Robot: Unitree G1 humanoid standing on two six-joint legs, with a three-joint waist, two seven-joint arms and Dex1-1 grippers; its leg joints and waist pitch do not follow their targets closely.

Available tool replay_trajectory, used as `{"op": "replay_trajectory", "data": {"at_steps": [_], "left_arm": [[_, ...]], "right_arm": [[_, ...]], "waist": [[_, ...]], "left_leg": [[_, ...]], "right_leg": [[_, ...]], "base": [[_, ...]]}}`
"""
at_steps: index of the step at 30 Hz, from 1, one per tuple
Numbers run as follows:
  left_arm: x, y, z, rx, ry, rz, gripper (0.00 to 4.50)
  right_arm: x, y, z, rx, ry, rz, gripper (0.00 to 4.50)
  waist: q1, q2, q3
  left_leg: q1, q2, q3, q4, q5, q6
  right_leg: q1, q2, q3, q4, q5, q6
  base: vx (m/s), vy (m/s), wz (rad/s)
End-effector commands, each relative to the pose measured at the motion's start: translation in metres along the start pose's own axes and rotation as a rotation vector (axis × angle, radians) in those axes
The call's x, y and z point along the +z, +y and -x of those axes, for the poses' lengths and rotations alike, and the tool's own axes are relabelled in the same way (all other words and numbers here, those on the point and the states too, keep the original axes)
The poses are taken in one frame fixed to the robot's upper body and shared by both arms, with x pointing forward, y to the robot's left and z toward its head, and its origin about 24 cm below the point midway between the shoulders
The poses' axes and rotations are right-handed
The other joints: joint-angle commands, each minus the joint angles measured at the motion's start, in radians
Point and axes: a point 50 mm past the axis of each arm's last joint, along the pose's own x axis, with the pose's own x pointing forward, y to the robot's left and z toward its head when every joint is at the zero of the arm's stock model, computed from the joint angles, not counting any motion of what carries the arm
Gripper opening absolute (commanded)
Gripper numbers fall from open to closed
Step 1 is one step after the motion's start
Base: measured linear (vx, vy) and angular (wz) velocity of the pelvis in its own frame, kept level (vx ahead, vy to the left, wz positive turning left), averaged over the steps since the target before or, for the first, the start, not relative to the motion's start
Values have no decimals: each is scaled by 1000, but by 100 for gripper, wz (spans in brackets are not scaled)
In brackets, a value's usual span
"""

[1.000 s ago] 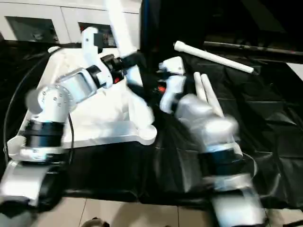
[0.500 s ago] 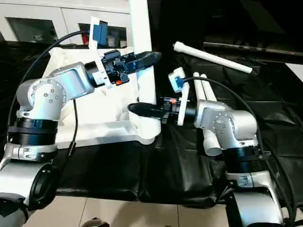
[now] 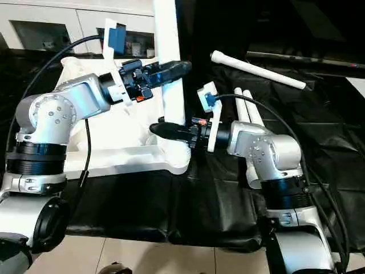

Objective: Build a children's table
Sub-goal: Pick table leg

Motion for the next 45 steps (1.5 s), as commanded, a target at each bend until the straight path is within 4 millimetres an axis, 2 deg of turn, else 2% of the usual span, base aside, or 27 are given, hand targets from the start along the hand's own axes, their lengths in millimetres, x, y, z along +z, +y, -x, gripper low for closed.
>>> {"op": "replay_trajectory", "data": {"at_steps": [1,2,3,5,8,11,12,13,14,17,18,19,22,23,28,29,30,32,35,38,40,41,43,45], "left_arm": [[-2,-1,-5,27,23,-14,255],[-2,-1,-5,27,23,-14,261],[-5,10,-6,171,19,-39,276],[-11,19,-7,294,49,-58,298],[-17,24,-7,369,66,-68,297],[-22,29,-6,453,52,-67,296],[-23,29,-6,466,43,-52,296],[-23,29,-6,470,35,-45,266],[-23,31,-6,497,16,-26,266],[-21,33,-6,528,0,-24,246],[-19,33,-5,529,-18,-17,246],[-18,33,-5,531,-26,-14,221],[-18,33,-5,536,-33,-10,212],[-18,32,-4,543,-38,-4,212],[-18,30,-5,512,-42,0,188],[-17,30,-5,508,-44,1,188],[-16,30,-5,505,-44,0,188],[-14,28,-7,476,-41,-13,187],[-11,26,-8,440,-39,-26,187],[-9,19,-10,342,-10,-43,187],[-9,16,-11,310,-1,-46,187],[-7,8,-11,213,19,-40,187],[-6,2,-11,139,32,-32,186],[-5,-3,-11,85,44,-37,186]], "right_arm": [[4,-8,1,-112,-10,46,206],[4,-8,1,-112,-10,46,205],[4,-10,-6,-179,-39,78,202],[1,-13,-14,-257,-53,103,200],[-1,-15,-21,-325,-65,124,197],[-4,-16,-30,-384,-68,135,196],[-6,-16,-33,-393,-64,131,196],[-7,-16,-35,-398,-63,135,196],[-9,-16,-37,-403,-59,139,196],[-10,-17,-39,-420,-61,146,195],[-10,-18,-40,-434,-62,151,195],[-9,-18,-40,-443,-62,154,195],[-9,-19,-41,-451,-63,157,195],[-10,-20,-41,-458,-62,160,195],[-11,-21,-41,-469,-46,185,195],[-10,-21,-41,-461,-52,181,195],[-10,-21,-41,-456,-57,175,195],[-7,-20,-37,-417,-79,134,251],[-4,-20,-32,-378,-69,117,273],[1,-21,-19,-328,-20,125,309],[2,-21,-16,-310,-10,122,310],[4,-19,-5,-244,34,120,310],[5,-17,2,-198,66,115,310],[5,-15,5,-173,81,120,310]], "waist": [[0,5,-78],[1,5,-79],[1,4,-79],[0,5,-77],[0,6,-80],[-2,3,-80],[-2,5,-80],[-1,5,-80],[-3,0,-80],[-1,1,-78],[-1,-2,-77],[-1,-2,-77],[-1,-3,-77],[-1,-1,-78],[-2,1,-78],[-2,6,-77],[-2,4,-78],[-3,6,-78],[-1,5,-78],[2,2,-78],[4,3,-78],[4,1,-78],[11,-2,-79],[9,-1,-78]], "left_leg": [[9,27,-7,-55,-91,-7],[10,27,-7,-56,-90,-12],[10,27,-7,-56,-90,-14],[10,28,-8,-57,-95,-25],[9,28,-9,-58,-83,-28],[8,26,-8,-58,-78,-28],[9,26,-8,-58,-83,-25],[9,26,-8,-58,-84,-23],[8,25,-7,-58,-90,-22],[8,26,-8,-59,-94,-20],[8,25,-7,-60,-99,-18],[9,26,-7,-60,-99,-19],[8,25,-7,-60,-89,-14],[8,26,-7,-59,-89,-14],[8,25,-8,-59,-90,-16],[9,25,-8,-59,-97,-16],[9,25,-8,-60,-99,-16],[10,26,-8,-60,-103,-17],[10,25,-8,-59,-104,-7],[9,24,-7,-57,-95,2],[9,26,-6,-57,-95,1],[10,24,-5,-56,-96,2],[10,26,-6,-54,-81,12],[7,26,-6,-54,-76,17]], "right_leg": [[67,-75,49,-68,-54,-196],[66,-76,49,-68,-56,-194],[68,-76,49,-67,-56,-194],[65,-77,49,-70,-72,-180],[67,-77,50,-66,-54,-167],[67,-75,51,-65,-25,-173],[67,-76,50,-64,-25,-178],[67,-76,50,-65,-26,-177],[68,-76,51,-67,-31,-175],[67,-77,52,-69,-56,-167],[67,-77,51,-70,-67,-163],[66,-78,51,-71,-71,-161],[66,-77,52,-69,-60,-157],[65,-77,52,-68,-55,-157],[66,-77,52,-67,-45,-159],[64,-77,52,-68,-47,-160],[66,-76,52,-68,-46,-161],[65,-76,52,-69,-44,-163],[68,-74,51,-68,-33,-167],[69,-74,52,-68,-29,-173],[67,-75,52,-67,-33,-178],[70,-75,51,-67,-35,-182],[71,-75,52,-64,-18,-188],[70,-76,51,-62,-10,-196]], "base": [[0,0,0],[0,0,0],[0,0,0],[0,0,0],[0,0,0],[0,0,0],[0,0,0],[0,0,0],[0,0,0],[0,0,0],[0,0,0],[0,0,0],[0,0,0],[0,0,0],[0,0,0],[0,0,0],[0,0,0],[0,0,0],[0,0,0],[0,0,0],[0,0,0],[0,0,0],[0,0,0],[0,0,0]]}}
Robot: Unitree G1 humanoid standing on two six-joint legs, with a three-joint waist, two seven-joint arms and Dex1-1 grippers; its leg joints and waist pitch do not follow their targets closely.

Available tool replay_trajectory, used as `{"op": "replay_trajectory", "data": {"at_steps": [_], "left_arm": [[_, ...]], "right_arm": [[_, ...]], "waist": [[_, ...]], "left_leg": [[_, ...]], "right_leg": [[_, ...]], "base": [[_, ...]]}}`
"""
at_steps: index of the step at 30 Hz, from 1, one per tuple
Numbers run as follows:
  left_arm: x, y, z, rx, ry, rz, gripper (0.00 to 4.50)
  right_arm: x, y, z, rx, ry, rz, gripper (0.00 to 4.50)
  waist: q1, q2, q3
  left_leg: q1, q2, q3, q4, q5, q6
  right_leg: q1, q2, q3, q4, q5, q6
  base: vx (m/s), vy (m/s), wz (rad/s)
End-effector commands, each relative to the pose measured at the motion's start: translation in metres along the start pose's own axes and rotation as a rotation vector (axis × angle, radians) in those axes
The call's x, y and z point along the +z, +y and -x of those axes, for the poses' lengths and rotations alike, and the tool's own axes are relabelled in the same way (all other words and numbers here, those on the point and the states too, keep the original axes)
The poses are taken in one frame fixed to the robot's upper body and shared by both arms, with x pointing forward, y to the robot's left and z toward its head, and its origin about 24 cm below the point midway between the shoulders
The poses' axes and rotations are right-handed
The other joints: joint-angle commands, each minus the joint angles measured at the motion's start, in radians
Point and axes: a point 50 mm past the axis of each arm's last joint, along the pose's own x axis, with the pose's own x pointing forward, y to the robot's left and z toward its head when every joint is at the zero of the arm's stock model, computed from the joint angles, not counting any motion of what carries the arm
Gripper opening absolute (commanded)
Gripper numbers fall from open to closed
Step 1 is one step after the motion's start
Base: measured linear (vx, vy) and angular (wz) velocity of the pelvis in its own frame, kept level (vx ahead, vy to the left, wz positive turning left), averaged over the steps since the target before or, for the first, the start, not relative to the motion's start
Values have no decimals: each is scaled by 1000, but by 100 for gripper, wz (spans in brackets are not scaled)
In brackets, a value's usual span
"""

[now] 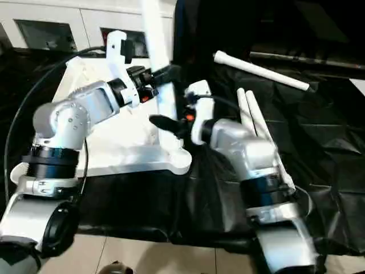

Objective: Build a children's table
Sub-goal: Pick table leg

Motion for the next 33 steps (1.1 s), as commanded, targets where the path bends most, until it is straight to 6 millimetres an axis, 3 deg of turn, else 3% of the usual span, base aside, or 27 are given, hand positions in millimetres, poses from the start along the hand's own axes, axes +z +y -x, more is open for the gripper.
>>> {"op": "replay_trajectory", "data": {"at_steps": [1,7,14,16,19,23,25,29,33], "left_arm": [[8,-13,0,-111,14,-46,186],[8,-20,4,-204,35,-61,186],[5,-20,5,-215,44,-59,186],[6,-15,4,-150,38,-72,186],[7,-3,0,-7,24,-49,256],[9,18,-4,242,-12,-84,278],[9,21,-5,278,-14,-79,297],[9,27,-6,349,-75,-12,300],[9,31,-6,406,-90,-14,266]], "right_arm": [[3,-1,8,7,21,15,310],[2,1,11,51,36,-1,258],[0,5,7,61,34,-5,204],[-2,7,2,42,11,-3,201],[-2,6,-4,-9,-9,2,196],[-5,3,-15,-108,-25,28,195],[-5,3,-17,-127,-28,28,195],[-7,2,-30,-242,-52,48,194],[-8,3,-38,-294,-69,44,194]], "waist": [[-1,0,-78],[-4,3,-78],[-3,2,-80],[-3,1,-79],[-4,0,-78],[-3,-1,-79],[-4,-2,-80],[-6,-3,-82],[-6,0,-80]], "left_leg": [[7,26,-5,-54,-83,18],[11,27,-6,-55,-101,6],[10,28,-6,-54,-86,1],[10,27,-6,-55,-92,-1],[8,27,-6,-54,-92,-9],[10,26,-7,-56,-95,-26],[9,26,-8,-56,-91,-22],[6,23,-7,-54,-62,-19],[10,26,-7,-58,-93,-22]], "right_leg": [[69,-77,50,-65,-30,-196],[67,-76,50,-69,-74,-193],[67,-75,50,-64,-50,-195],[66,-75,50,-66,-64,-192],[66,-76,50,-66,-67,-186],[65,-75,51,-71,-96,-159],[67,-76,51,-69,-83,-151],[67,-77,50,-63,-28,-168],[64,-78,51,-68,-69,-161]], "base": [[0,0,0],[0,0,0],[0,0,0],[0,0,0],[0,0,0],[0,0,0],[0,0,0],[0,0,0],[0,0,0]]}}
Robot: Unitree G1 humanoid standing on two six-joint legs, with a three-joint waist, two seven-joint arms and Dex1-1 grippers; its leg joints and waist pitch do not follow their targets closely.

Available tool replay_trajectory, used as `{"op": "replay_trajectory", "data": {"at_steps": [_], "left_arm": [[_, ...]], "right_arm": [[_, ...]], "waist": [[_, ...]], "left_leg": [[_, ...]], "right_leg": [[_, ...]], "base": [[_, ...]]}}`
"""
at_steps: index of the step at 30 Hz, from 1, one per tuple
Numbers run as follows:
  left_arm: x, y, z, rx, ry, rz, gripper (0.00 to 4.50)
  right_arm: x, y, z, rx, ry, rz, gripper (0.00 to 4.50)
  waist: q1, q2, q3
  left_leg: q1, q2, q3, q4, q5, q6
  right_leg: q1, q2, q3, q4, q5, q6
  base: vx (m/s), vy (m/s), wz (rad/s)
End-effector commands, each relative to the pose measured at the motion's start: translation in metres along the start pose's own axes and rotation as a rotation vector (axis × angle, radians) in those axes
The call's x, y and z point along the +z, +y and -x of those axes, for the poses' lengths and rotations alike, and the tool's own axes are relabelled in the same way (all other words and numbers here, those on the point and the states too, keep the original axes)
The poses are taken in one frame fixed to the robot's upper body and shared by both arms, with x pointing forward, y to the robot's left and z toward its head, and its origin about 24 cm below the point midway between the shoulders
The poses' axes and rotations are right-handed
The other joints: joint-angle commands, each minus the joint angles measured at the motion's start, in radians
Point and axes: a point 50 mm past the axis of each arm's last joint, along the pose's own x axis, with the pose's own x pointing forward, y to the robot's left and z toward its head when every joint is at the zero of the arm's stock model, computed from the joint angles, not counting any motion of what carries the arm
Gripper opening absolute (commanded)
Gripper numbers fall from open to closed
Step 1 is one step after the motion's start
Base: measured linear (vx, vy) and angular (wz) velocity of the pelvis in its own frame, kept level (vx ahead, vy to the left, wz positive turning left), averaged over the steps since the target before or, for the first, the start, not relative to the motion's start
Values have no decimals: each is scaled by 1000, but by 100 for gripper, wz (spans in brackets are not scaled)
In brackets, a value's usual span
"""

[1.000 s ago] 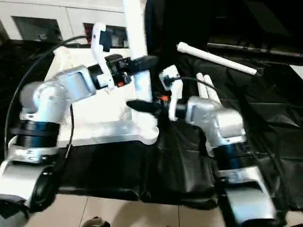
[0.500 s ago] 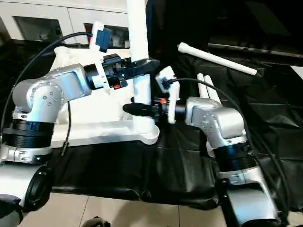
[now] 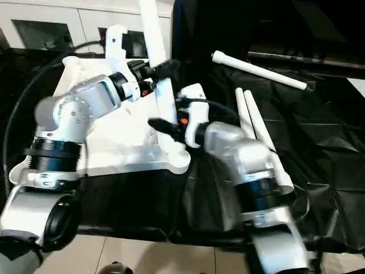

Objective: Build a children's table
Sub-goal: Pick table leg

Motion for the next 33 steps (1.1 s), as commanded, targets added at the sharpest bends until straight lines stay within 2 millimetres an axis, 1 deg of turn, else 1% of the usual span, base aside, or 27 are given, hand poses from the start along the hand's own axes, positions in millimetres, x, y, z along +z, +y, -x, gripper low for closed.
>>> {"op": "replay_trajectory", "data": {"at_steps": [1,2,4,5,7,8,10,11,12,14,16,17,18,20,21,23,24,26,27,29,31,33], "left_arm": [[8,4,0,58,-34,-12,265],[9,5,0,62,-37,-5,259],[9,5,0,64,-38,0,231],[10,5,0,67,-46,10,220],[12,4,0,64,-53,17,212],[13,2,0,52,-62,26,196],[14,2,0,47,-64,27,190],[14,1,0,38,-64,25,189],[15,0,0,30,-63,23,187],[17,-2,1,19,-58,-6,183],[17,-2,1,14,-55,-22,183],[18,-4,1,0,-47,-39,183],[18,-5,1,-12,-39,-49,183],[19,-6,1,-30,-26,-62,183],[20,-8,1,-47,-20,-72,183],[21,-8,2,-58,-17,-78,183],[22,-9,2,-68,-14,-85,183],[23,-11,1,-85,-9,-96,183],[23,-12,1,-93,-4,-103,183],[23,-13,1,-97,-1,-107,183],[20,-17,0,-124,15,-134,183],[18,-23,-1,-155,32,-161,183]], "right_arm": [[8,-1,-1,-31,-40,30,194],[9,-1,-1,-43,-45,28,193],[9,-1,-2,-51,-48,27,193],[10,-2,-2,-71,-57,26,193],[11,-2,-3,-73,-65,30,193],[12,-2,-3,-73,-77,40,193],[13,-2,-3,-65,-94,38,193],[15,-1,-3,-40,-110,13,193],[15,0,-2,-21,-121,-6,228],[20,-3,1,4,-137,-39,263],[22,-6,3,-1,-141,-42,272],[23,-8,5,4,-141,-38,284],[25,-11,8,9,-137,-38,305],[27,-15,13,46,-112,-17,311],[29,-17,17,87,-78,4,312],[29,-18,20,104,-62,10,313],[31,-20,22,113,-55,8,313],[32,-22,27,153,-22,11,313],[32,-22,29,175,0,20,313],[31,-22,30,190,15,26,313],[30,-22,32,223,45,42,313],[29,-22,32,226,57,41,313]], "waist": [[-4,-1,-80],[-3,2,-80],[-3,1,-80],[-3,-3,-80],[-2,-1,-80],[-3,-3,-80],[-3,-2,-79],[-3,-4,-79],[-3,-3,-78],[-3,-6,-78],[-2,-4,-78],[-2,-7,-79],[-2,-5,-79],[-1,-6,-79],[1,-6,-79],[3,-7,-79],[2,-13,-79],[3,-12,-79],[3,-14,-80],[3,-14,-80],[3,-22,-79],[4,-19,-79]], "left_leg": [[11,26,-7,-60,-96,-24],[12,27,-8,-60,-97,-25],[12,26,-8,-61,-94,-25],[11,26,-7,-61,-94,-24],[11,26,-7,-61,-92,-25],[10,25,-7,-61,-91,-23],[10,26,-7,-61,-93,-22],[10,25,-6,-61,-95,-19],[10,26,-7,-61,-97,-16],[10,25,-6,-61,-99,-12],[11,26,-7,-61,-101,-10],[11,26,-7,-62,-93,-10],[11,27,-7,-61,-89,-9],[11,25,-6,-60,-85,-7],[13,26,-5,-58,-80,-3],[9,25,-5,-57,-69,3],[8,25,-5,-57,-66,5],[7,25,-5,-55,-62,10],[7,24,-4,-55,-62,13],[7,24,-4,-54,-58,16],[6,24,-4,-53,-58,21],[8,28,-4,-54,-56,20]], "right_leg": [[65,-78,51,-69,-74,-160],[64,-78,51,-67,-71,-160],[64,-77,51,-66,-58,-159],[65,-78,52,-66,-55,-157],[65,-79,52,-65,-55,-157],[66,-78,52,-66,-51,-155],[65,-79,52,-66,-54,-155],[65,-78,52,-66,-56,-154],[65,-79,52,-67,-61,-154],[66,-78,52,-68,-64,-152],[65,-78,52,-67,-70,-148],[66,-78,51,-67,-69,-147],[65,-77,51,-65,-64,-150],[66,-76,51,-65,-54,-155],[64,-77,52,-64,-42,-158],[68,-76,52,-61,-24,-162],[70,-77,51,-62,-21,-164],[70,-78,51,-61,-23,-169],[72,-78,50,-62,-27,-173],[72,-78,50,-62,-26,-174],[73,-79,50,-63,-39,-173],[69,-81,50,-63,-58,-173]], "base": [[0,0,0],[0,0,0],[0,0,0],[0,0,0],[0,0,0],[0,0,0],[0,0,0],[0,0,0],[0,0,0],[0,0,0],[0,0,0],[0,0,0],[0,0,0],[0,0,0],[0,0,0],[0,0,0],[0,0,0],[0,0,0],[0,0,0],[0,0,0],[0,0,0],[0,0,0]]}}
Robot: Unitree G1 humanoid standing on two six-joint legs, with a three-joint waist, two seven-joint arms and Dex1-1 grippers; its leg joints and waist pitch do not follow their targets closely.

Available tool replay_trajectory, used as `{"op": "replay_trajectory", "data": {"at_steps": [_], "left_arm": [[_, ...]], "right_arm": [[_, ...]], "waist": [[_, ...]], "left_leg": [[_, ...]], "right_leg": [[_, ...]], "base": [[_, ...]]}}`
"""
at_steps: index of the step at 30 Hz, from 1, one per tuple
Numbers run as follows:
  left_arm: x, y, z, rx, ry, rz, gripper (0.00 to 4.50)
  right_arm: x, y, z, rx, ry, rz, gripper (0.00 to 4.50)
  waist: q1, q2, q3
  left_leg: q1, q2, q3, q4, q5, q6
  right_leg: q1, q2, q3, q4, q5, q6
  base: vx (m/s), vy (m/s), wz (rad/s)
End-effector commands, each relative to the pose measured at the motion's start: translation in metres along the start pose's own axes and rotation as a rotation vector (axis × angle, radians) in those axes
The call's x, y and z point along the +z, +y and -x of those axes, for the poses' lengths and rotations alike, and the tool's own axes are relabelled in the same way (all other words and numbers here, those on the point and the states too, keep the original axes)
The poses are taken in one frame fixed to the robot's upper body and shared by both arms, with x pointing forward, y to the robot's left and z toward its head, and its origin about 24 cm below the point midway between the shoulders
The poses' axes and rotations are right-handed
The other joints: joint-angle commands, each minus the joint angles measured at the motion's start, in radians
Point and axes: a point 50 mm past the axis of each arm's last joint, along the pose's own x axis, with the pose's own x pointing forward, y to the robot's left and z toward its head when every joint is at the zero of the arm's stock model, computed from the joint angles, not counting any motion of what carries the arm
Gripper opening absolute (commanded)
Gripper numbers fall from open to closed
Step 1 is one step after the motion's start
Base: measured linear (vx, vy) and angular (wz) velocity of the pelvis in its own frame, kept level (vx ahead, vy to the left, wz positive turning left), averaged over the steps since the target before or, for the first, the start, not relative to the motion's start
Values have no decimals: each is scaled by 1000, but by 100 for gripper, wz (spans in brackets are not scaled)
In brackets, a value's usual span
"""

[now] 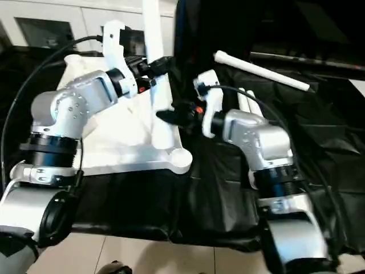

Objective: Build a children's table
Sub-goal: Pick table leg

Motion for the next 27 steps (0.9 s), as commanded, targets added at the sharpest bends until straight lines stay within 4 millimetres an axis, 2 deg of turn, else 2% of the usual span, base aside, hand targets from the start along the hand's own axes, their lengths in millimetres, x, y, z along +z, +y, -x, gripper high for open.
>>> {"op": "replay_trajectory", "data": {"at_steps": [1,5,13,18,27], "left_arm": [[11,-14,-3,-58,-12,-49,183],[11,-20,-4,-101,-14,-47,183],[11,-26,-3,-154,-9,-57,183],[10,-31,-2,-205,-1,-65,183],[6,-35,2,-247,19,-84,183]], "right_arm": [[4,1,-2,17,17,3,313],[2,2,-3,36,29,-5,313],[-1,3,-4,62,45,-26,313],[-4,4,-5,83,44,-53,313],[-2,4,-7,95,35,-64,313]], "waist": [[1,-8,-85],[0,-10,-85],[0,-8,-84],[2,-13,-85],[1,-11,-84]], "left_leg": [[8,28,-4,-53,-53,18],[7,26,-3,-52,-48,23],[8,27,-4,-52,-58,18],[7,27,-3,-52,-49,22],[8,27,-3,-52,-52,19]], "right_leg": [[69,-81,50,-62,-51,-180],[70,-80,50,-60,-28,-198],[69,-80,50,-62,-48,-197],[70,-80,49,-60,-40,-202],[69,-80,49,-61,-54,-194]], "base": [[0,0,0],[0,0,0],[0,0,0],[0,0,0],[0,0,0]]}}
